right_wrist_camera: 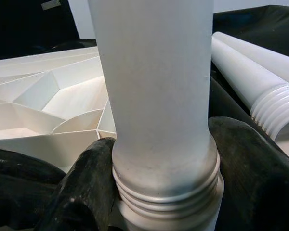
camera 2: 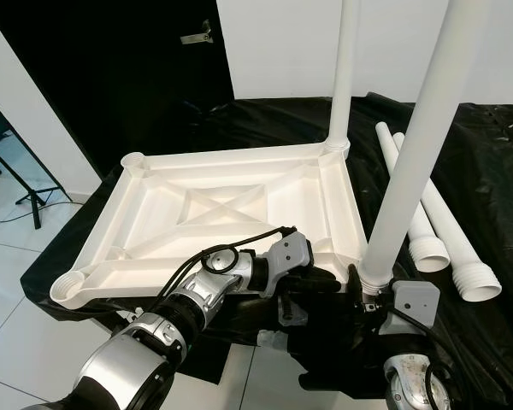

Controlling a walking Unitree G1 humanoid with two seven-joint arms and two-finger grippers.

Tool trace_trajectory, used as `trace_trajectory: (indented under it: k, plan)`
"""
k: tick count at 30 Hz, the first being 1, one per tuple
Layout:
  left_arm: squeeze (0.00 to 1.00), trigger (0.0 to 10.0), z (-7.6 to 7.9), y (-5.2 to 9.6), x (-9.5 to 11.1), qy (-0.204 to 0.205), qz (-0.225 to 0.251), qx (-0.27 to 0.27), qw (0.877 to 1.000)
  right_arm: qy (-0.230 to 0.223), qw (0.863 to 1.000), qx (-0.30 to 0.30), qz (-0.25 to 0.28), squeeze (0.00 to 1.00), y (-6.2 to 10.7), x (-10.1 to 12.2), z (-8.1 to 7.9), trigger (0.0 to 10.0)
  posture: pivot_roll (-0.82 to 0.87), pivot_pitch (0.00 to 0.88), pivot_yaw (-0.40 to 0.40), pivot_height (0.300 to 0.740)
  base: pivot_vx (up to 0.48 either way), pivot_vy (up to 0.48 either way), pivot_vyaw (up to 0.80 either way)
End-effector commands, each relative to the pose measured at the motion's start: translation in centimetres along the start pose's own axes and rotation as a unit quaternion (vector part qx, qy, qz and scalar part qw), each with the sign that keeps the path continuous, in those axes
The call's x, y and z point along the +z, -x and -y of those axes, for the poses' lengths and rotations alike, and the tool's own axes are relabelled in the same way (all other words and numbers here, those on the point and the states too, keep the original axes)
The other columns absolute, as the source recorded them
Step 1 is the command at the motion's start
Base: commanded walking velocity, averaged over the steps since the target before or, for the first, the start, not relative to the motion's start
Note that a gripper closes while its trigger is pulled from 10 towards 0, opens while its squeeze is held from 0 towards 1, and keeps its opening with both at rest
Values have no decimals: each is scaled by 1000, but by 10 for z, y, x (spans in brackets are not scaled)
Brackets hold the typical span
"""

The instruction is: Building children table

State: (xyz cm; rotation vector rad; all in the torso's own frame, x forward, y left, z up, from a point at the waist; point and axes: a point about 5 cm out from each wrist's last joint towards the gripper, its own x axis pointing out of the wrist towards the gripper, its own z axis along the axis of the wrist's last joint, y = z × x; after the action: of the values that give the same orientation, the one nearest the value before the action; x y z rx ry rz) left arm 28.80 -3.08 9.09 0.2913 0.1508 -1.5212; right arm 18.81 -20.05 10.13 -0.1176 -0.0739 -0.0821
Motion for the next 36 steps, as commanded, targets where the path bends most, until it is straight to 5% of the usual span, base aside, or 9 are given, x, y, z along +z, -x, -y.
trace_trajectory:
  k: [1,3,5,9,10,22,24,26,36]
  plan:
    - [0,10000,21,0,-48,79,-90,19,993,10,999,-31,11,0,-5,6,12,10000,19,0,89,740,0,0,0]
    - [0,10000,21,0,-48,79,-89,20,993,19,1000,-14,15,0,-6,7,9,10000,19,0,89,740,0,0,0]
    - [0,10000,20,0,-47,80,-88,22,993,20,1000,-9,17,1000,-7,7,9,10000,17,0,88,740,0,0,0]
    - [0,10000,20,-1,-46,79,-88,22,993,69,996,56,22,1000,-11,10,15,10000,7,0,90,740,0,0,0]
    - [0,10000,20,-2,-46,78,-88,21,993,77,994,78,16,0,-13,9,16,10000,3,0,91,740,0,0,0]
    - [0,10000,20,-2,-45,77,-87,18,993,91,951,289,-59,0,-9,6,24,10000,5,0,93,740,0,0,0]
    - [0,10000,20,-2,-45,77,-87,20,993,91,949,294,-66,0,-7,3,24,8863,10,0,89,740,0,0,0]
    - [0,10000,19,-1,-45,78,-86,23,993,87,946,301,-79,0,-4,-1,25,0,13,0,91,740,0,0,0]
    - [0,10000,20,-1,-47,79,-87,21,993,57,974,207,-65,0,-4,-6,21,0,12,0,95,740,0,0,0]
